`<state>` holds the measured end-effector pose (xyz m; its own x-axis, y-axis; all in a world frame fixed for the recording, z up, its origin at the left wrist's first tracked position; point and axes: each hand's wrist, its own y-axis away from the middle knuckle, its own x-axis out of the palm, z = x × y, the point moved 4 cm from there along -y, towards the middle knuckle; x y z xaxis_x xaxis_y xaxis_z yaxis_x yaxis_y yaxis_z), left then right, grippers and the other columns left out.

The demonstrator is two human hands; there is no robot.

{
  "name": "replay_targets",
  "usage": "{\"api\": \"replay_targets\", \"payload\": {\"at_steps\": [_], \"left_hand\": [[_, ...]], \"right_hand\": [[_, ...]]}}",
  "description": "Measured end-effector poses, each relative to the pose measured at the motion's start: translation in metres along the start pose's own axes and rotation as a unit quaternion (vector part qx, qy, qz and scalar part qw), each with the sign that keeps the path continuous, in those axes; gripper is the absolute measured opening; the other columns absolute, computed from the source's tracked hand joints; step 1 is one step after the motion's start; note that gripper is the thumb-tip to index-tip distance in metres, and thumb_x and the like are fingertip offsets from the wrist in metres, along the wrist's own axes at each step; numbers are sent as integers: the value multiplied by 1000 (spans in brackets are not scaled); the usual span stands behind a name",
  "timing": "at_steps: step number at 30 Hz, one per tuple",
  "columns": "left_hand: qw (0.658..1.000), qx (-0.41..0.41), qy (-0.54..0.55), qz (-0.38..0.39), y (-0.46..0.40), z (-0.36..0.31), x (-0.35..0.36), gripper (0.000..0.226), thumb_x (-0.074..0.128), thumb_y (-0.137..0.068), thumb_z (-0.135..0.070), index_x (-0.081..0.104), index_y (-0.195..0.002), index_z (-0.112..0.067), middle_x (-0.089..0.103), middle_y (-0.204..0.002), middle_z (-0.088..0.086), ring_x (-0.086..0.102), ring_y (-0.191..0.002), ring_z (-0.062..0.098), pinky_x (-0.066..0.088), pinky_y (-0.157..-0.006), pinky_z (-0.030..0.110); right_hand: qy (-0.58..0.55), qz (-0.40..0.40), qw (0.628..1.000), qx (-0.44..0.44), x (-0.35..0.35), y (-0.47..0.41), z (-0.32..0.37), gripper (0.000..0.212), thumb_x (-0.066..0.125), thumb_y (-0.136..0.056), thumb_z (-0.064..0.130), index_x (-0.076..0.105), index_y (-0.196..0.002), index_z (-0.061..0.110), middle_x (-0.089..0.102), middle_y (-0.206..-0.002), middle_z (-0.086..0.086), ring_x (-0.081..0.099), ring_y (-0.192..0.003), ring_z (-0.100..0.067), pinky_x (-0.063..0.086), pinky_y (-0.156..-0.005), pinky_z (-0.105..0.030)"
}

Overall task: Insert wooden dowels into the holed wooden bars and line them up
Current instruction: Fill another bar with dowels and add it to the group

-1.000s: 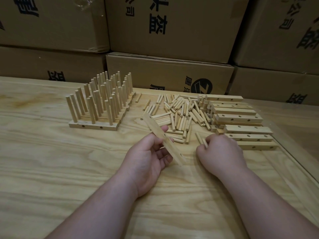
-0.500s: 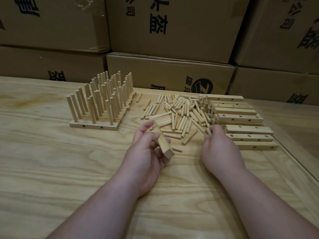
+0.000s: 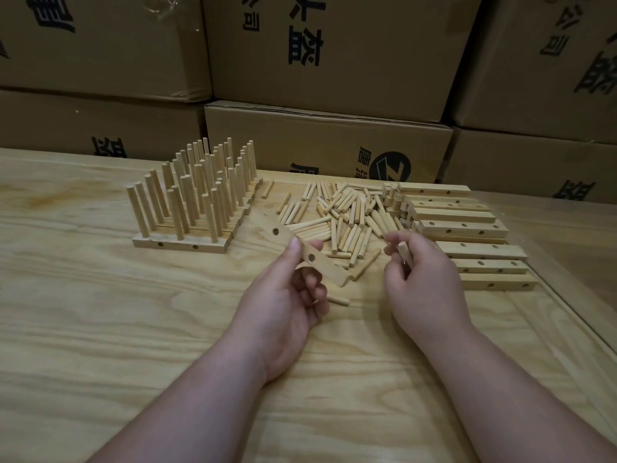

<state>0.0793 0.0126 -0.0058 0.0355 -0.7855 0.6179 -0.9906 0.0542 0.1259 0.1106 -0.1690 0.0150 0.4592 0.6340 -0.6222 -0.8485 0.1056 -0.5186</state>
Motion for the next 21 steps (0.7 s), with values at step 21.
{"api": "replay_targets", "payload": {"at_steps": [21], "left_hand": [[998, -24, 37, 34, -1, 0, -2, 35, 39, -104, -45, 59, -91, -19, 35, -60, 4, 30, -43, 16, 27, -40, 22]], "right_hand": [[-451, 66, 888, 64, -6, 6, 29, 15, 63, -93, 26, 73, -103, 20, 76, -90, -9, 49, -56, -12, 40, -48, -19]]}}
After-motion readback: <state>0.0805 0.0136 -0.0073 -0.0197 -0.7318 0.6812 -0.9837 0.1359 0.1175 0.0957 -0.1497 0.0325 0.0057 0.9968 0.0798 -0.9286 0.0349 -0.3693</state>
